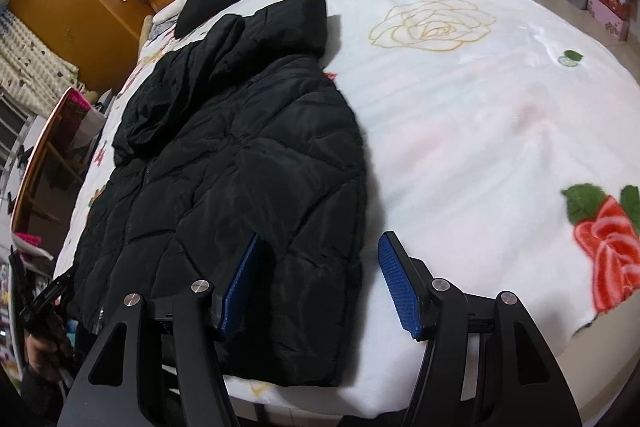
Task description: Fold large clothes
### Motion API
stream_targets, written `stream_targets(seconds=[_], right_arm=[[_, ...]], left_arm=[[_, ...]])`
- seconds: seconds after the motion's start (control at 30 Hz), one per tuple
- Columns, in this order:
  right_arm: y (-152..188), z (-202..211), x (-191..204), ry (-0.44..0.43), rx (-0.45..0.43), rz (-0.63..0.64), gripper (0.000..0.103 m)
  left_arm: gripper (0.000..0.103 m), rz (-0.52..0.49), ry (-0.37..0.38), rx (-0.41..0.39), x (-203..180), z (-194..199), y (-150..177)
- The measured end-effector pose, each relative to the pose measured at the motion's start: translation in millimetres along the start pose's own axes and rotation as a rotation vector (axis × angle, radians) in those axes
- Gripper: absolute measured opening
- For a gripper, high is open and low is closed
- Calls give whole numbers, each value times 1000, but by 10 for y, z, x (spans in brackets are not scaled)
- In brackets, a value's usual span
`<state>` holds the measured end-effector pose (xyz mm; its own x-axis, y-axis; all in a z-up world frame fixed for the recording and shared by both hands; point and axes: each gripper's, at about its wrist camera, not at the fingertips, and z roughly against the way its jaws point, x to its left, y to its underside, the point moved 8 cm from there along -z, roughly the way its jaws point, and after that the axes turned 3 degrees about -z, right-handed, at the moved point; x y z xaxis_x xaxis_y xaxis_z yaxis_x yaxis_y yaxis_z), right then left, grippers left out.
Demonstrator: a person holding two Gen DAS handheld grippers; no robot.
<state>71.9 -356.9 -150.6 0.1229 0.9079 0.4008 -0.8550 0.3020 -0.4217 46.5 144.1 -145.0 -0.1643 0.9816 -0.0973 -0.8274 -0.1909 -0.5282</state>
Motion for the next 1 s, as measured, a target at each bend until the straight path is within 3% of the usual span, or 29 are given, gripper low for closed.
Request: stream_targets(seconds=[0.1,0.4,0.47,0.5,0.63,0.77,1.0], right_arm=[[48,-20,71,-31,20,9,61],[170,-83,132,-15,64,20,61],[208,-108,175,6,87,54,57],[211,-114,186,7,94,60,50],[191,-78,202,-21,90,54,23],[133,20,277,-44,58,60,16],[38,191,354,-92,3,35,14]], left_arm=[[60,-4,37,12,-96,-7,36],[60,-5,20,62,-148,-96,134],[60,-13,6,74,-158,-117,146],[60,-20,-2,74,-168,-116,146],[37,-54,-6,55,-228,-63,130],[21,-58,2,11,-244,85,53],[17,-1,67,-73,-206,368,-149]])
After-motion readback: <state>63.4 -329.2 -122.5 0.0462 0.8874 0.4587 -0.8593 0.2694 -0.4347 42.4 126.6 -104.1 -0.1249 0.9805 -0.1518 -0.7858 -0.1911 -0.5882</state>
